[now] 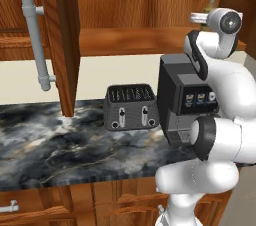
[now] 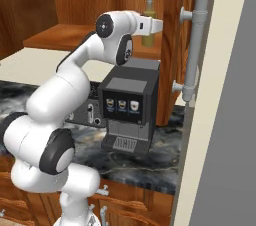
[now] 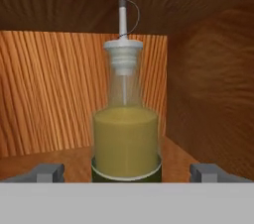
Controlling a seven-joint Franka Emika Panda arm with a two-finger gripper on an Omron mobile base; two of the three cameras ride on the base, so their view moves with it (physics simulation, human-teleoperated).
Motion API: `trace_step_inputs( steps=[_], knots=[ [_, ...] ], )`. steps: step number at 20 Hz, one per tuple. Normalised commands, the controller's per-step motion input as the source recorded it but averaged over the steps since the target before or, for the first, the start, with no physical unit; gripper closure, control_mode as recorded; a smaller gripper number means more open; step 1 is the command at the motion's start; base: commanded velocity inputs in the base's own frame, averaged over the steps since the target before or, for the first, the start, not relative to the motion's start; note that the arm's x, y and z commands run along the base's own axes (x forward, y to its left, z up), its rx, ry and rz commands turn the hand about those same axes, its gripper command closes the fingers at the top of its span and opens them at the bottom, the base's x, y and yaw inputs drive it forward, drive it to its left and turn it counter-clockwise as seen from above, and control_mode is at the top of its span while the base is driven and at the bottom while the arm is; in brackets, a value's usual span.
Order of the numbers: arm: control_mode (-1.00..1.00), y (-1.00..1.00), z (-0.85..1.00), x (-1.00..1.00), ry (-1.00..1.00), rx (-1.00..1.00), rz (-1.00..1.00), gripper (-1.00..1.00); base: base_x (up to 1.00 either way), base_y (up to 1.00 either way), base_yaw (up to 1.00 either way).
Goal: Move the condiment bottle and oil and vinegar bottle from the cabinet to the dining counter.
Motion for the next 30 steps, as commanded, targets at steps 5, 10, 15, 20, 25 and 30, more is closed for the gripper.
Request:
trace_step_inputs(
  steps=[5,10,15,20,25,30],
  knots=[
    [-1.0,-0.08,0.0,0.29,0.01,0.0,0.0,-1.0,0.0,0.0,0.0],
    [-1.0,-0.25,0.0,0.15,0.0,0.0,0.0,-1.0,0.0,0.0,0.0],
    [-1.0,-0.05,0.0,0.13,0.03,0.0,0.0,-1.0,0.0,0.0,0.0],
    [-1.0,0.06,-0.02,0.24,0.08,0.0,0.0,1.0,0.0,0.0,0.0],
    [-1.0,0.0,0.0,0.11,0.03,0.0,0.0,1.0,0.0,0.0,0.0],
    [-1.0,0.0,-0.01,0.0,0.0,0.0,0.0,1.0,0.0,0.0,0.0]
  ],
)
